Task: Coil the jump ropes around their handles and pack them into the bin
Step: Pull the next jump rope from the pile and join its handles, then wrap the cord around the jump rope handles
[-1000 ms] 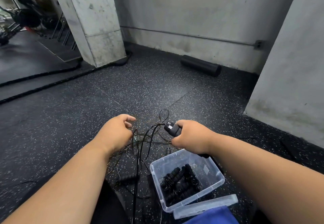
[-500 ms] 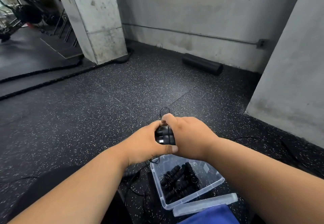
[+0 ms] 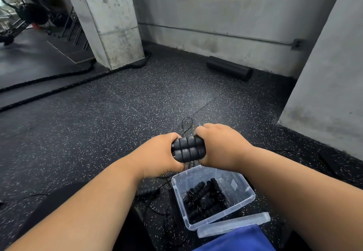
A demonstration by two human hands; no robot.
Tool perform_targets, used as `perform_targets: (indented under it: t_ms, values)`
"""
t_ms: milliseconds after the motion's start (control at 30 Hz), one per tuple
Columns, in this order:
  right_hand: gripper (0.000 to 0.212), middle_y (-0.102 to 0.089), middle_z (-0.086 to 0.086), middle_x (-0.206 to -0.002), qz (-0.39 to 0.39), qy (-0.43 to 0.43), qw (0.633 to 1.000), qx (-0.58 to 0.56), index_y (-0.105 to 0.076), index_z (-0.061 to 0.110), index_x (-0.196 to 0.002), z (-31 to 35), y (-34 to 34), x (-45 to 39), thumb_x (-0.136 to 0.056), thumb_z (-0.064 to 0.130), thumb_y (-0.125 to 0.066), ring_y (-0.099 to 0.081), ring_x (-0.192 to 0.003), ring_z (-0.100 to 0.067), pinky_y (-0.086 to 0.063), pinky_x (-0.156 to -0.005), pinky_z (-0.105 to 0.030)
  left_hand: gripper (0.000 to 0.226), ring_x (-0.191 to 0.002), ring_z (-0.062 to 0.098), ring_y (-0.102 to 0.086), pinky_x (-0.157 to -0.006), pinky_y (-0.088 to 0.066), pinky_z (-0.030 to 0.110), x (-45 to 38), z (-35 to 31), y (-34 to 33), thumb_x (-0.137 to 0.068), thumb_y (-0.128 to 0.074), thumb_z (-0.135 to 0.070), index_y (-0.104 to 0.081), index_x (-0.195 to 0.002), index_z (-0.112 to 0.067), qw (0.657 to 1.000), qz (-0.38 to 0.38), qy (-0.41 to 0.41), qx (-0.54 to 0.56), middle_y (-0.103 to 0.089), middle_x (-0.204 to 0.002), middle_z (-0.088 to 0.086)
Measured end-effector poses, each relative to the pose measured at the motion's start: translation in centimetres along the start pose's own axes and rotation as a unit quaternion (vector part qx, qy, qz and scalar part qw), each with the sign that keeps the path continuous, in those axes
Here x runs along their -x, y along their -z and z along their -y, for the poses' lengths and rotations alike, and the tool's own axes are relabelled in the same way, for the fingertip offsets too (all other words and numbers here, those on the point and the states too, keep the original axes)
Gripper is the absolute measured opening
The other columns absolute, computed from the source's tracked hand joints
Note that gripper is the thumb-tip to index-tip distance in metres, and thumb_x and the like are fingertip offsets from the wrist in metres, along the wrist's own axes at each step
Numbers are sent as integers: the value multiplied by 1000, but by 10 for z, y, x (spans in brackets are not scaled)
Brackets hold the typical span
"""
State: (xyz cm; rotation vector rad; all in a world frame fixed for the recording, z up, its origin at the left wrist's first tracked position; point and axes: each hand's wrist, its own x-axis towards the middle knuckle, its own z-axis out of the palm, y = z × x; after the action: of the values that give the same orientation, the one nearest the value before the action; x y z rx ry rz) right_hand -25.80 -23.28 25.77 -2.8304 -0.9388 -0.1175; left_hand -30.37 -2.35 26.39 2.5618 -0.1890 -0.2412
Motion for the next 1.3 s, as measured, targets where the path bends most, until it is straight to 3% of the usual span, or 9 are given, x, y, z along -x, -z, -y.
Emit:
perform_targets:
  t_ms: [133, 267, 367, 500, 600, 700, 900, 1067, 1300]
  values:
    - [63, -55, 5, -113, -31, -7, 998, -58, -51, 32, -130, 4, -5, 1, -72, 37, -73, -59, -104, -21, -50, -93, -36, 39, -74, 11, -63, -63, -49, 30, 0, -5, -7, -71, -79, -37, -54, -100, -34, 996, -44, -9, -78, -66, -84, -10]
    - [102, -41, 9, -143, -143, -158, 922, -324, -22, 42, -156, 4, 4, 0, -75, 30, -84, -53, -120, -9, -44, -103, -29, 33, -60, 6, -61, -55, -46, 24, -5, -5, 8, -77, -84, -31, -59, -99, -32, 986, -121, 28, 109, -67, -80, -11]
    - [86, -45, 4, -151, 32, -177, 819, -544, -28, 39, -154, 20, -4, 2, -87, 18, -78, -52, -127, -11, -47, -102, -27, 27, -55, 4, -52, -66, -57, 35, -5, -19, 9, -92, -79, -21, -59, -110, -18, 910, -110, 18, 400, -58, -85, -3]
    - [41, -62, 4, -135, 203, -65, 753, -622, -62, 22, -128, 50, -31, 10, -94, 1, -66, -55, -119, -2, -44, -97, -13, 29, -55, 4, -42, -58, -48, 23, -5, -33, 3, -96, -75, -26, -59, -117, -13, 868, -85, 29, 489, -51, -91, 3]
    - [23, -68, -6, -98, 223, -53, 768, -598, -67, 7, -118, 44, -38, 7, -97, 17, -66, -64, -93, -11, -43, -108, -38, 42, -55, 4, -40, -54, -47, 23, -3, -26, 8, -88, -83, -36, -61, -117, -14, 877, -49, 31, 477, -51, -90, 2]
    - [19, -59, 2, -67, 188, -94, 871, -444, -65, 23, -85, 24, -30, 3, -94, 39, -71, -54, -63, -12, -50, -71, -38, 50, -72, 6, -58, -70, -60, 35, 1, -8, 22, -79, -90, -44, -65, -114, -18, 914, -15, 46, 403, -60, -92, -2]
    - [38, -47, 11, -57, 94, -96, 923, -361, -55, 19, -67, -3, 7, 0, -89, 39, -78, -40, -51, -6, -33, -48, -22, 55, -63, 11, -67, -61, -59, 34, 11, 19, 29, -67, -94, -54, -61, -105, -31, 989, -1, 105, 100, -73, -85, -7]
    - [36, -51, 15, -56, 85, -8, 957, -276, -61, 12, -74, 8, 26, 9, -90, 39, -77, -41, -50, -2, -33, -49, -18, 68, -80, 14, -66, -67, -49, 31, 8, 25, 13, -60, -94, -60, -51, -102, -30, 984, 6, 129, -126, -68, -92, -10]
    - [17, -66, 10, -72, 139, 106, 958, -227, -71, 24, -82, 39, 48, 14, -91, 37, -76, -53, -60, -3, -40, -57, -17, 75, -100, 25, -70, -84, -56, 34, 9, 6, -36, -63, -93, -63, -59, -117, -25, 973, 76, 34, -216, -72, -108, -4]
